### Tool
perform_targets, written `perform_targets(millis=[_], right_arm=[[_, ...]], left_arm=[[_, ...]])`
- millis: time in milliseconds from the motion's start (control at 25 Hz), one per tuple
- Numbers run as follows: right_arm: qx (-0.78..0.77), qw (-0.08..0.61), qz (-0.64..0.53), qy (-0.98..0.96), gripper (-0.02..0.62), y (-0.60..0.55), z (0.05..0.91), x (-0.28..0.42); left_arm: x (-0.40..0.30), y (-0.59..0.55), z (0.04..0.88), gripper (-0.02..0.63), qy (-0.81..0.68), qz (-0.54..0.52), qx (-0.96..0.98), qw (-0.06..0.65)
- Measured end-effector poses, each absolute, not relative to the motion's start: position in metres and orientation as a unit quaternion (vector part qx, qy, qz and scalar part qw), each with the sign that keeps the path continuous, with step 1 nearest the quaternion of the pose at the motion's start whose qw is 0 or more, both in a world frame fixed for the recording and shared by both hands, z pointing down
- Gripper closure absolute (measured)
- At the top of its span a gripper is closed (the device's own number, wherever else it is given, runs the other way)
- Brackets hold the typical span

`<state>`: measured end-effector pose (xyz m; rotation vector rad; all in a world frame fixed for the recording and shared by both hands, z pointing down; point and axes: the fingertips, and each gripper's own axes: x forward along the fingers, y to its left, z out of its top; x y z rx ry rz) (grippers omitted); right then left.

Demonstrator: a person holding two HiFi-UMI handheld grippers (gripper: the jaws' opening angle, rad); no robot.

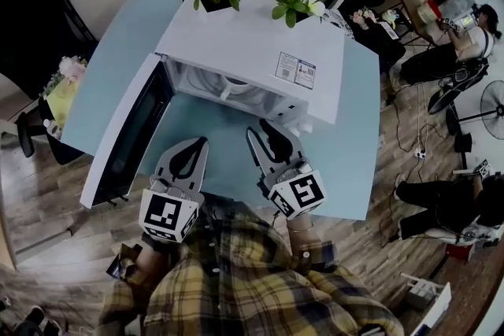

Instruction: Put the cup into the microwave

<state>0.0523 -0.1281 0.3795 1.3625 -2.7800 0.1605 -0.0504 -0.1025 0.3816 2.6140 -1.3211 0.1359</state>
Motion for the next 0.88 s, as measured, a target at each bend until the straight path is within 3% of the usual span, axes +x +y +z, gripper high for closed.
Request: perform_targets(millis=[120,280,880], right_arm=[[0.419,0.043,0.048,-0.906,0.481,-0.118,0.377,0.058],[0.415,0.033,0.051,-0.908,0.548,-0.105,0.367,0.072],[0.421,-0.006,0.058,-0.905,0.592,-0.079,0.349,0.129]], left_arm=[[-0.042,-0.102,0.37,0.614,-0.447,0.038,0.889,0.095],[-0.032,-0.098,0.356,0.614,-0.441,0.035,0.893,0.082],[0.007,-0.08,0.347,0.614,-0.439,0.022,0.895,0.073]])
